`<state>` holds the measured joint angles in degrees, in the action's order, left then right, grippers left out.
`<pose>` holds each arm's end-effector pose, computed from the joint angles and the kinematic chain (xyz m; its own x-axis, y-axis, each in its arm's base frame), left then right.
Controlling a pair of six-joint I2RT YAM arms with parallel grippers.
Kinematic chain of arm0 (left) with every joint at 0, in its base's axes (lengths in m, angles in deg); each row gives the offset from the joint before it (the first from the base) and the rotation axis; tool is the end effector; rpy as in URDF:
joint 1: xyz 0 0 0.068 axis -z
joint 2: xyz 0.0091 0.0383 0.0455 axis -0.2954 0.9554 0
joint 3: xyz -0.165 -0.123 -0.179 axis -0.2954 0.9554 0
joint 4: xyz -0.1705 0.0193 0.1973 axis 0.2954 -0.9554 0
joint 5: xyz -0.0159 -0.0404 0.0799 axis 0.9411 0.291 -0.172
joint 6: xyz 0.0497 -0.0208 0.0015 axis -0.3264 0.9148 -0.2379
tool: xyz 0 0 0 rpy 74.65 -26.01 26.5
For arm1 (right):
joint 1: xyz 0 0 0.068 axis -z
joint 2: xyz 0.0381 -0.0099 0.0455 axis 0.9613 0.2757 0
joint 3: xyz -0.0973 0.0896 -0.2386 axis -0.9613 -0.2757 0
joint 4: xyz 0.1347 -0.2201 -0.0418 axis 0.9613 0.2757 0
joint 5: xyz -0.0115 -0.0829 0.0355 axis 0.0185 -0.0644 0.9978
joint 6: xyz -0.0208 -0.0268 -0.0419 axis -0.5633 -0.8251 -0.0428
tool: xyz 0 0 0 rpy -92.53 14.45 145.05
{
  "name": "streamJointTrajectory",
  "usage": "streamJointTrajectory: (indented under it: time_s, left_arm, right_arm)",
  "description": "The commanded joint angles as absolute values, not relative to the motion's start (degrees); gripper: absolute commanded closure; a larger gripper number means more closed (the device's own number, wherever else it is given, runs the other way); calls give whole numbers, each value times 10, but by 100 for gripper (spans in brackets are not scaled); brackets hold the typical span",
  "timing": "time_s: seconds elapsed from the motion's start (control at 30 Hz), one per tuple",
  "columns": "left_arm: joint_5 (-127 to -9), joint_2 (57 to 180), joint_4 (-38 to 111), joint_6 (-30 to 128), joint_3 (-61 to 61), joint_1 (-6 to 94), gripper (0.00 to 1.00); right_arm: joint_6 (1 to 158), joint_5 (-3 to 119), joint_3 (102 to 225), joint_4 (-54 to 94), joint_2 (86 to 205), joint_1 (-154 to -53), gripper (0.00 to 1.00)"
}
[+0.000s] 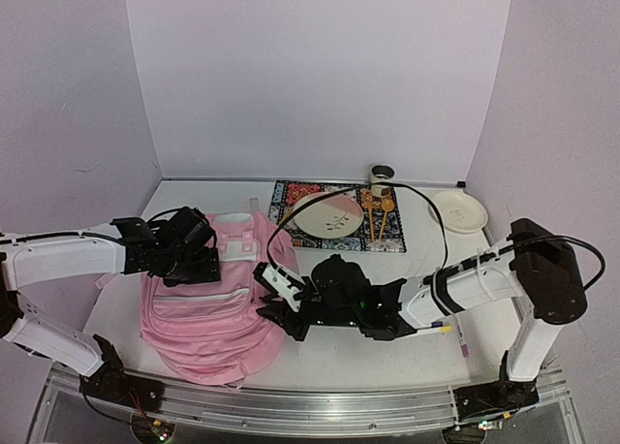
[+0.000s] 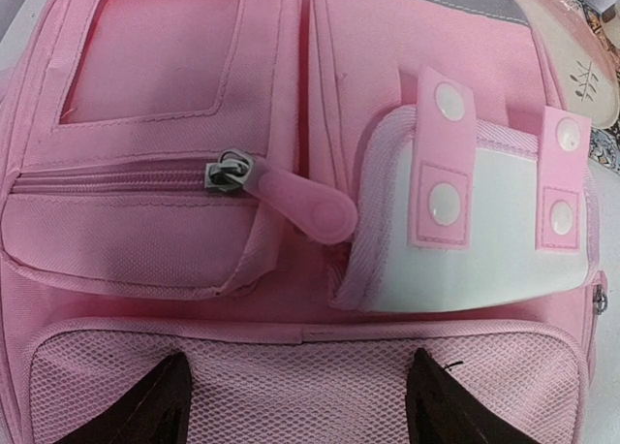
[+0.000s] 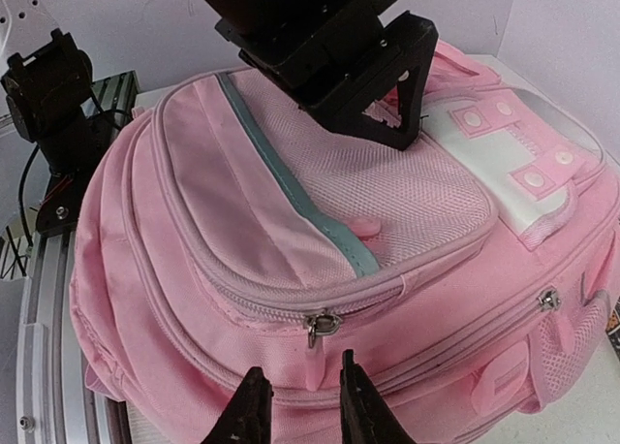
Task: Pack the student bag
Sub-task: Adjust the upper front pocket of the student bag.
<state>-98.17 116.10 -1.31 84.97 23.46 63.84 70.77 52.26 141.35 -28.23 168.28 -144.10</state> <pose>0.1776 -0.1686 0.2248 -0.8076 -0.1460 -0.5713 -0.0779 0.9868 -0.1420 0.1331 0.3713 0.2154 0.0150 -0.0513 -0.9986 -0.9516 0.3059 -0.0300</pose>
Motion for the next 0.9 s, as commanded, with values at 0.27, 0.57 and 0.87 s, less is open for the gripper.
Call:
streamJointTrajectory:
  time_s: [0.27, 0.57, 0.87]
  left_arm:
    - [-933, 1164, 18, 846, 235, 639, 23]
    - [-934, 1159, 18, 849, 239, 640, 24]
    - [-962, 1156, 16, 849, 255, 640, 24]
  right_arm:
    - [698, 516, 1450, -315, 1754, -1441, 73]
    - [690, 505, 1469, -315, 1769, -1440, 93]
    - [703, 504, 1471, -139, 1680, -1441, 100]
